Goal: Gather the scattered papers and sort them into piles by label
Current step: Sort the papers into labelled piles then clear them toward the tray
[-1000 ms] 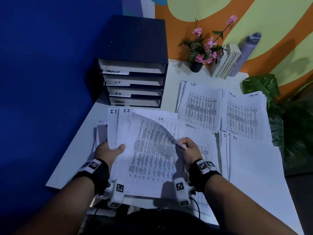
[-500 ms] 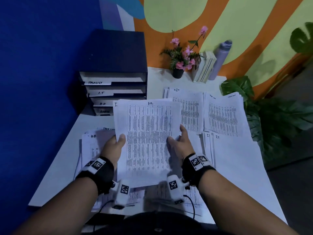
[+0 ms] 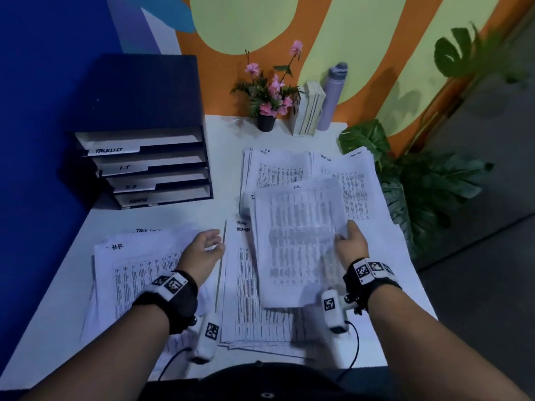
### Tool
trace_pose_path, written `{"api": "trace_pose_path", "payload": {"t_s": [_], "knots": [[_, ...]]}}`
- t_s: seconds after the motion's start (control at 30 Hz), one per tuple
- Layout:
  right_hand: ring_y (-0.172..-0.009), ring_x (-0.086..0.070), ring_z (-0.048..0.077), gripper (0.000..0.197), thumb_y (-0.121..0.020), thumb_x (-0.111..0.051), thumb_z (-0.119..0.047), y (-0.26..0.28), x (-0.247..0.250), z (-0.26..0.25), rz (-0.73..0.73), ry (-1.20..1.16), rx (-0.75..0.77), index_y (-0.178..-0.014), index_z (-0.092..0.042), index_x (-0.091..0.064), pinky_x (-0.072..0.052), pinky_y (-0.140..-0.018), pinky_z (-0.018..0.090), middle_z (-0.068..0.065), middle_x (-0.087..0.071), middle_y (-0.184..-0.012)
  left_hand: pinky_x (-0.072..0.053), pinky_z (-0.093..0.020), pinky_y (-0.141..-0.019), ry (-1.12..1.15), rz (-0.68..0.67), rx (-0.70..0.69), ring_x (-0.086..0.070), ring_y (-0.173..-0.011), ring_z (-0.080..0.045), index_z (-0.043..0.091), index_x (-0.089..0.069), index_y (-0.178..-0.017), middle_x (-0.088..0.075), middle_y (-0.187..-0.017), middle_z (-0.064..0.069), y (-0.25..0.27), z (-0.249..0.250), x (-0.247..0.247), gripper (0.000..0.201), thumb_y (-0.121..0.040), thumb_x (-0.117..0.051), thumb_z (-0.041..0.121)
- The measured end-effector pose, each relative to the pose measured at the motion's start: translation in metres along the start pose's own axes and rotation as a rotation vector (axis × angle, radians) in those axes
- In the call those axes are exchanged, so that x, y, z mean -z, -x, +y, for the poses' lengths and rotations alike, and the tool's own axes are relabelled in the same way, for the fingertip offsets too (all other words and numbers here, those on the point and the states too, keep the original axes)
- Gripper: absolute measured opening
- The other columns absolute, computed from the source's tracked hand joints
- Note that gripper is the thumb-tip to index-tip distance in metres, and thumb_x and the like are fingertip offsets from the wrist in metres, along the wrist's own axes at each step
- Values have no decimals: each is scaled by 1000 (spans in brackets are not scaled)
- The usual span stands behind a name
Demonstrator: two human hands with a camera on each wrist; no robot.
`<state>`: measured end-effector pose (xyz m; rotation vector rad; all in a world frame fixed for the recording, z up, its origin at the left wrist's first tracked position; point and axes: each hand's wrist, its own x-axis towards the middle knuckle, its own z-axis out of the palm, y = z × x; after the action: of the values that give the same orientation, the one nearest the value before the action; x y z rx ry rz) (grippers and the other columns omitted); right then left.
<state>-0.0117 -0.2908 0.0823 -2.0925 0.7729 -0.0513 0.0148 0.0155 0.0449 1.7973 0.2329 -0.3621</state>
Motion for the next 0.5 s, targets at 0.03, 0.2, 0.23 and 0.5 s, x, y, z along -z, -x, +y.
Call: {"api": "trace_pose_path", "payload": {"t_s": [0.03,0.2,0.23,0.5], "knots": [[-109,-54,31,38,-98,-40,-1,-7,13,10,47,37,8,-136,-7,-43,-39,-82,25,17,-53,-128,-43,-39,-104,-15,19,-4,-56,-114,-17,22,-52,-127,-57,-127,3,-1,-1,-2,33,-95,-57,17],[-84,-56,35,42,-93,-39,-5,-41,74,59,101,254,-127,-134,-13,-43,-46,-73,35,21,-58,-109,-40,-37,-104,-119,130,-1,-52,-122,-20,19,-53,-129,-53,-135,-4,-3,-8,-6,35,-94,-56,15],[-85,-56,36,43,-91,-41,-5,-46,82,66,92,313,-154,-133,-14,-44,-49,-77,38,20,-58,-106,-40,-38,-105,-162,145,3,-50,-124,-21,21,-53,-130,-51,-137,-5,-4,-10,-5,36,-94,-56,16],[-140,-24,32,71,-89,-56,-29,-31,38,76,-37,744,25,-151,-36,-20,-29,-112,53,3,-17,-158,-28,-43,-114,-544,253,68,-28,-141,-28,22,-43,-142,-24,-156,-7,-12,-37,-1,53,-91,-59,25]]}}
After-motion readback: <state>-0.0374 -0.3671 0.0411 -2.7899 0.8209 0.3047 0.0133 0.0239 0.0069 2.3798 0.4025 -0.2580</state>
